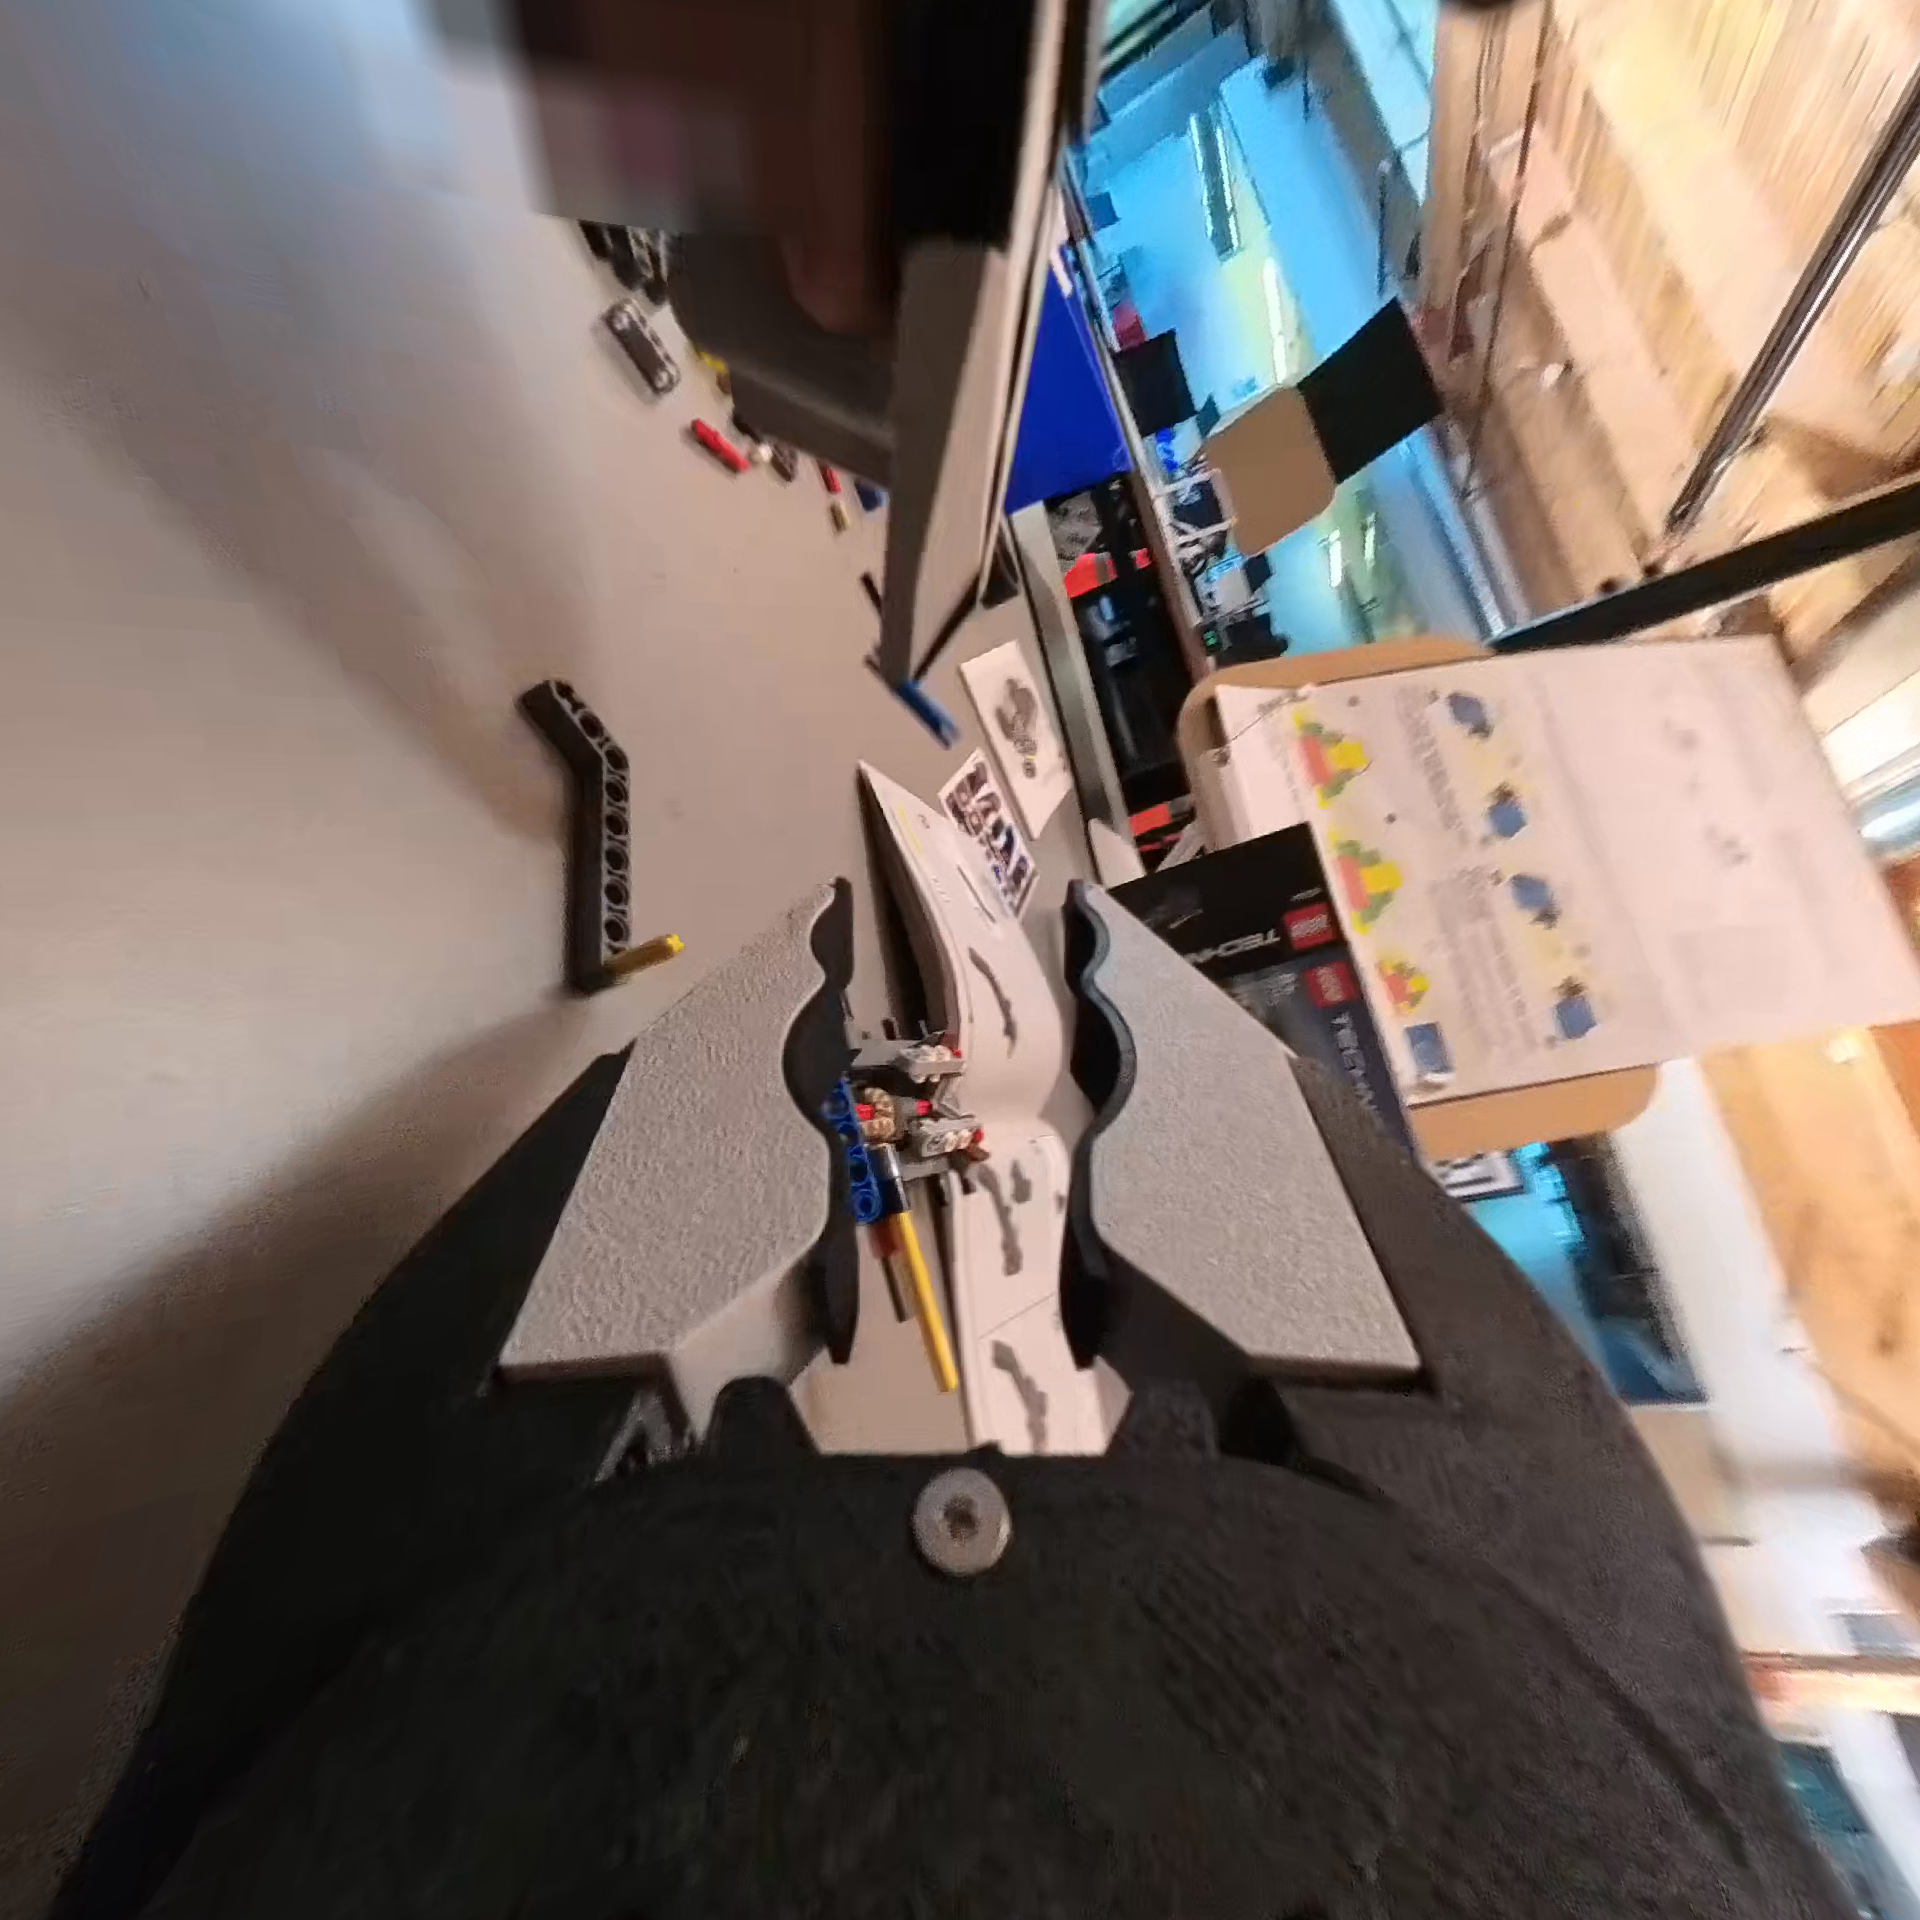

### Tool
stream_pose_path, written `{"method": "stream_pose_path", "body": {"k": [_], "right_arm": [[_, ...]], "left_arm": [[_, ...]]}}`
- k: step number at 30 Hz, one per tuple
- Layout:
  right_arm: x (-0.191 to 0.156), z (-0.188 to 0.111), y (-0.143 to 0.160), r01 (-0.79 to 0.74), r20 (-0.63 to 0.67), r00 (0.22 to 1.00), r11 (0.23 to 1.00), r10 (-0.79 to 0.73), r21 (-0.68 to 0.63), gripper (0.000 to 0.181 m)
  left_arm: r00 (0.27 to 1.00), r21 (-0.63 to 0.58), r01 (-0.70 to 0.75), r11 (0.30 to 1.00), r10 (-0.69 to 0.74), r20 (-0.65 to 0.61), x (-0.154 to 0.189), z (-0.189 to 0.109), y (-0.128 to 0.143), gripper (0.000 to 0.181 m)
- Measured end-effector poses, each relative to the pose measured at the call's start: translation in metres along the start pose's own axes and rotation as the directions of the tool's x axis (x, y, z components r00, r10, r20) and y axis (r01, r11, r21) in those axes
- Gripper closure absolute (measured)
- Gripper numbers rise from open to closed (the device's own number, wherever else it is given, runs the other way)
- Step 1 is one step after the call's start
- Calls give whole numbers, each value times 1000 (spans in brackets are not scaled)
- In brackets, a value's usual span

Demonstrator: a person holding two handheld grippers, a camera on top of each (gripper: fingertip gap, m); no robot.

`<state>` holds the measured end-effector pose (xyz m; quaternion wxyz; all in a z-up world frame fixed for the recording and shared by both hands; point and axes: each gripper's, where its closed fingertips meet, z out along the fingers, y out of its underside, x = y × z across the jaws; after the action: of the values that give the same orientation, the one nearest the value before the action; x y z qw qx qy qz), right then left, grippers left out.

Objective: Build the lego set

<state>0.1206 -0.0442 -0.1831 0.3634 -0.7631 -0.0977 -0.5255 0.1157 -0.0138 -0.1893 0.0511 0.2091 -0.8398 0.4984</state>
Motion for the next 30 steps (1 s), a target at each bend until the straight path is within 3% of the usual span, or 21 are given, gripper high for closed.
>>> {"method": "stream_pose_path", "body": {"k": [4, 9, 13, 15, 19, 23, 30], "right_arm": [[0, 5, 0, 157, -30, 987, 988, -156, 13, 147], [-13, 8, -5, 236, -5, 972, 970, -236, 53, 148], [-12, 9, 2, 290, -22, 957, 957, -290, 5, 175], [-10, 9, 5, 304, -41, 952, 952, -305, -23, 178], [-3, 7, 7, 188, -48, 981, 982, -189, -22, 180], [3, 8, 10, -24, -38, 999, 1000, 23, -6, 179], [11, 5, 10, -268, -44, 962, 963, 268, 16, 180]], "left_arm": [[994, -38, 56, 998, -59, -96, 11, 19, 3, 178], [984, -54, 103, 993, -110, -141, 17, 26, 2, 178], [981, -60, 119, 991, -126, -149, 18, 32, 1, 178], [982, -44, 115, 992, -120, -145, 17, 33, -3, 178], [987, 31, 85, 996, -80, -136, 18, 31, -15, 178], [995, 148, -54, 988, 66, -73, 18, 23, -30, 168], [965, 177, -260, 949, 250, 76, 18, 23, -27, 169]]}}
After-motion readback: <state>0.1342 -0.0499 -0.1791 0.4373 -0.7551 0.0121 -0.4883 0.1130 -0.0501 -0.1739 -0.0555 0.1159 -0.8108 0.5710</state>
